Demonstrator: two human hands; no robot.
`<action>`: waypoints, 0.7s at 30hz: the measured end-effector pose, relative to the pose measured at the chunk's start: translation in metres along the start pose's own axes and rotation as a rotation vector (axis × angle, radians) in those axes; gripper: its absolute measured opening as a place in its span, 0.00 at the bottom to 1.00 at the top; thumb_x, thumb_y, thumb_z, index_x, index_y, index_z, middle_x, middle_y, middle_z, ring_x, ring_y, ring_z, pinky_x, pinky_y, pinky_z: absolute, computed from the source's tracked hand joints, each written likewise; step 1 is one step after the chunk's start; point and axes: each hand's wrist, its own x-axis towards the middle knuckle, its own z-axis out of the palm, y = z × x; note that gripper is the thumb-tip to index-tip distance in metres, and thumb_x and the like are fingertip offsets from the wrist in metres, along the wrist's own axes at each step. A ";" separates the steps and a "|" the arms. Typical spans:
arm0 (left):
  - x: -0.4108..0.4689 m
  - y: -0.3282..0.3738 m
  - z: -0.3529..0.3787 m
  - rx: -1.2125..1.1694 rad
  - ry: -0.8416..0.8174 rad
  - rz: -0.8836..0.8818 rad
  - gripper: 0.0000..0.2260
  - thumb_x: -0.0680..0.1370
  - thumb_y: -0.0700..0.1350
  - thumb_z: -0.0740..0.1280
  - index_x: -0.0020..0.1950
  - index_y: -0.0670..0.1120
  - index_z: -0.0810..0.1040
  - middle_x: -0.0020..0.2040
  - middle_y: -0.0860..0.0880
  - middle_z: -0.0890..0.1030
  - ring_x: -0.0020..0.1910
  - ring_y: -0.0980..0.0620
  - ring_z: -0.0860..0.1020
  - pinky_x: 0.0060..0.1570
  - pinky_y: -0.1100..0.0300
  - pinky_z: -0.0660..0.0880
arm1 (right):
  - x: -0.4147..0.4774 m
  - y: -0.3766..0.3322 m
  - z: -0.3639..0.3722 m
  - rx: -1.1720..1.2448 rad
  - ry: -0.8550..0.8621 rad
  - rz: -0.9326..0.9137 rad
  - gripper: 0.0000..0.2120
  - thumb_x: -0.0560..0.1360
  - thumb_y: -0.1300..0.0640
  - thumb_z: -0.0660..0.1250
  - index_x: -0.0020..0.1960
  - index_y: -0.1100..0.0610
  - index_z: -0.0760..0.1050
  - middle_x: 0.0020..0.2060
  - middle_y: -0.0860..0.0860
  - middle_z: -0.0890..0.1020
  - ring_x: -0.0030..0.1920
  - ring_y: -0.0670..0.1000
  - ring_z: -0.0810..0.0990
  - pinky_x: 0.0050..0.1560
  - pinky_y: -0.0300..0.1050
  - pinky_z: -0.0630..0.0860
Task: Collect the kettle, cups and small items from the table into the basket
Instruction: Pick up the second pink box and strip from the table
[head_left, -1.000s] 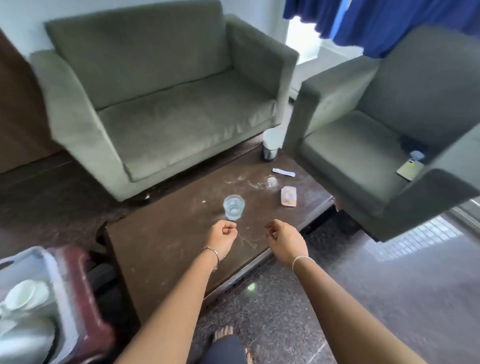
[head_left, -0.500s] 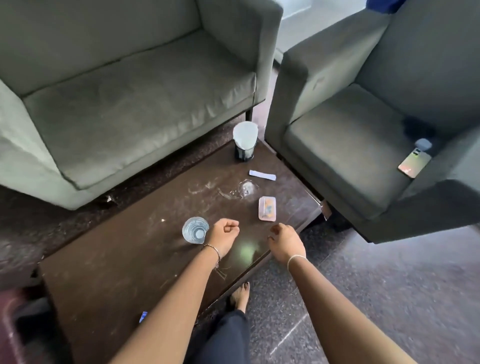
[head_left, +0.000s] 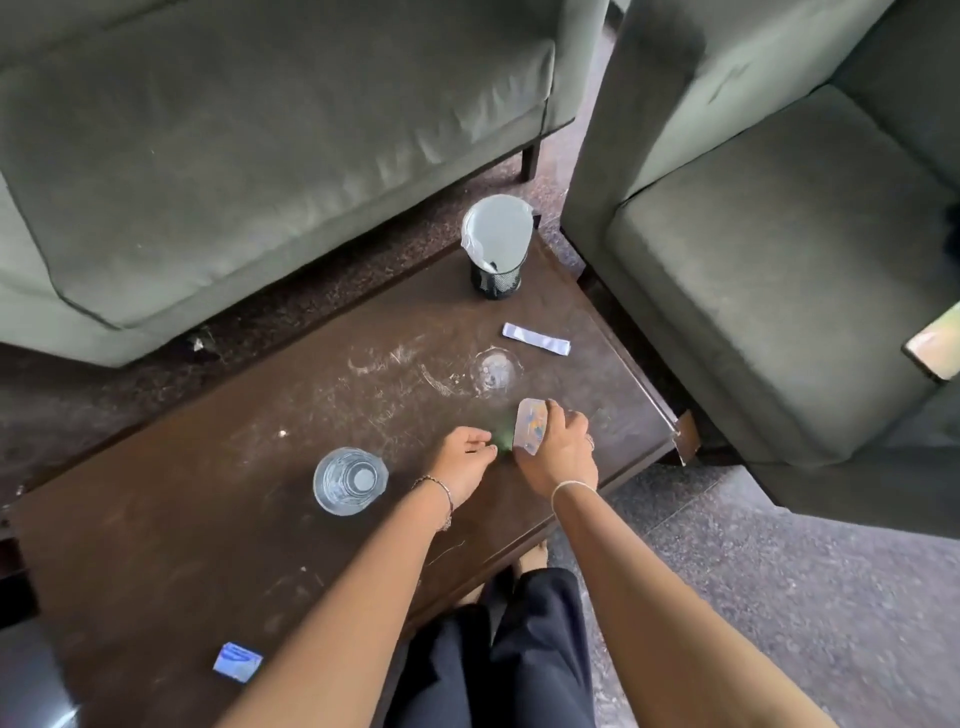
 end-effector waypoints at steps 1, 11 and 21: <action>0.006 -0.002 0.003 -0.008 0.005 -0.022 0.13 0.78 0.39 0.65 0.62 0.41 0.75 0.62 0.41 0.78 0.61 0.47 0.76 0.60 0.54 0.73 | 0.009 0.001 0.003 -0.002 -0.003 0.006 0.37 0.74 0.49 0.69 0.76 0.51 0.53 0.69 0.56 0.62 0.68 0.62 0.66 0.56 0.56 0.75; 0.034 0.000 0.020 -0.057 0.044 -0.134 0.15 0.77 0.45 0.68 0.63 0.45 0.75 0.63 0.47 0.78 0.61 0.49 0.76 0.64 0.47 0.73 | 0.049 0.013 0.014 0.084 -0.078 -0.011 0.40 0.72 0.52 0.70 0.76 0.57 0.52 0.67 0.61 0.66 0.65 0.66 0.69 0.61 0.55 0.70; 0.030 0.038 0.030 -0.505 0.083 -0.286 0.16 0.79 0.53 0.64 0.62 0.45 0.76 0.56 0.45 0.80 0.57 0.46 0.76 0.60 0.49 0.73 | 0.047 0.017 -0.038 1.306 -0.682 0.218 0.15 0.79 0.55 0.63 0.62 0.62 0.75 0.51 0.60 0.84 0.44 0.53 0.84 0.44 0.45 0.82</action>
